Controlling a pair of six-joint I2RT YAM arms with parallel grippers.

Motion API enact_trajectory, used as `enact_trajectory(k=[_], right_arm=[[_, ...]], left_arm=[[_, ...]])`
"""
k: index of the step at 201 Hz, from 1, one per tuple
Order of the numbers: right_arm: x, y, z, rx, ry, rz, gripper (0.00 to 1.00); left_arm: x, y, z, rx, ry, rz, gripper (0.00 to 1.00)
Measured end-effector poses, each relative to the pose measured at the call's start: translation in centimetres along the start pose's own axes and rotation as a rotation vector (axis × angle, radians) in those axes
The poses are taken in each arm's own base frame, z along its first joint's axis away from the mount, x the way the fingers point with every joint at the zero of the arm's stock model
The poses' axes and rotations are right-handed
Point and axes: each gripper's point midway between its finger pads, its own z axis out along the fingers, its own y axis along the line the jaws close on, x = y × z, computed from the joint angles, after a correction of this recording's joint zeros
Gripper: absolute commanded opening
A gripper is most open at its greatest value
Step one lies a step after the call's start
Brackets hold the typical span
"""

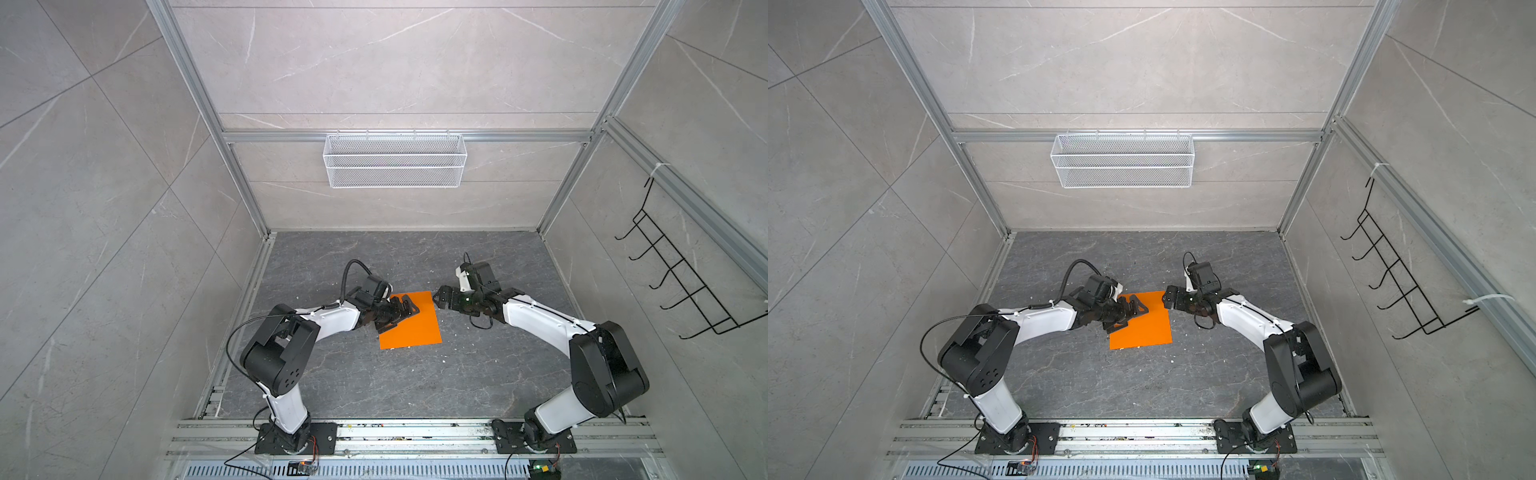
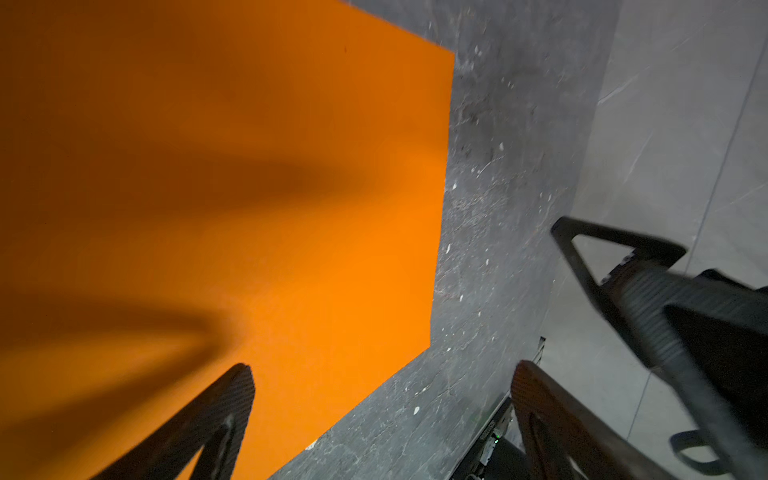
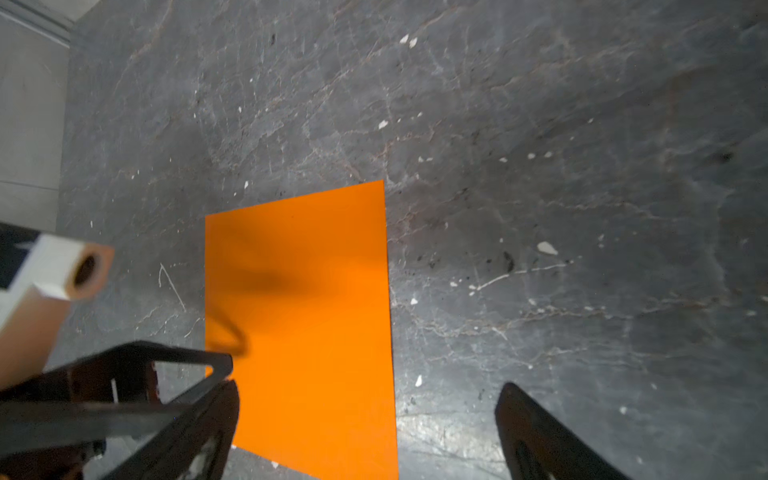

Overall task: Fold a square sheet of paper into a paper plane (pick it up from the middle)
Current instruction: 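Lower both grippers onto opposite edges of the orange sheet's middle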

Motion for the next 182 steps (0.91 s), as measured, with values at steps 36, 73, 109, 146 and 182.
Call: enact_trajectory(k=[36, 73, 109, 146, 182], right_arm=[[0.7, 2.7, 1.4, -0.067, 0.069, -0.017, 0.88], [2.7, 3.2, 4.0, -0.093, 0.177, -0.016, 0.73], [3.4, 2.9, 5.7, -0.085, 0.241, -0.005, 0.62], [3.9, 2.5, 6.4, -0.07, 0.266, -0.004, 0.61], [4.4, 1.8, 7.1, -0.047, 0.286, -0.005, 0.6]], left_arm=[[-3.0, 0.8, -2.0, -0.014, -0.059, -0.045, 1.0], [-3.1, 0.8, -1.6, -0.047, -0.027, -0.043, 1.0], [-2.9, 1.6, -0.3, -0.078, 0.016, -0.061, 0.96], [-2.8, 2.2, 0.9, -0.084, 0.05, -0.078, 0.94], [-2.7, 2.6, 1.6, -0.092, 0.068, -0.088, 0.94]])
